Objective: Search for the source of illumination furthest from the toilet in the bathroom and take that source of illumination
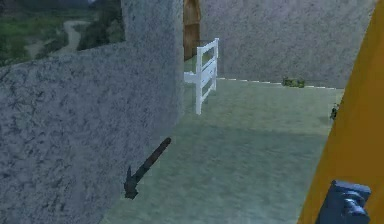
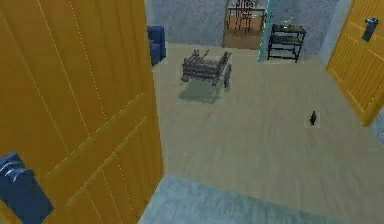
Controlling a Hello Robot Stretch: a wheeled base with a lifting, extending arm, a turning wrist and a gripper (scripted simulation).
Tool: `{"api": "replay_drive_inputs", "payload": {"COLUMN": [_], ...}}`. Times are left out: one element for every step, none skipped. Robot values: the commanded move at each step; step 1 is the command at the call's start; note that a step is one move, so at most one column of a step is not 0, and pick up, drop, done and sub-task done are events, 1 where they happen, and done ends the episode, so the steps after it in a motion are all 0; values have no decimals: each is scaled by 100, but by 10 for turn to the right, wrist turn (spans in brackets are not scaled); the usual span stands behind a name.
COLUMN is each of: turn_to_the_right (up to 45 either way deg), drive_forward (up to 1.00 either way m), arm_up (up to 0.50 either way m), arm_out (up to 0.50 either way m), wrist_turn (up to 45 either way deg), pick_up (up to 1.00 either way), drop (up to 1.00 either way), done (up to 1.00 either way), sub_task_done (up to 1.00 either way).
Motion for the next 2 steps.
{"api": "replay_drive_inputs", "payload": {"turn_to_the_right": [0,360], "drive_forward": [90,0], "arm_up": [0,0], "arm_out": [0,0], "wrist_turn": [0,0], "pick_up": [0,0], "drop": [0,0], "done": [0,0], "sub_task_done": [0,0]}}
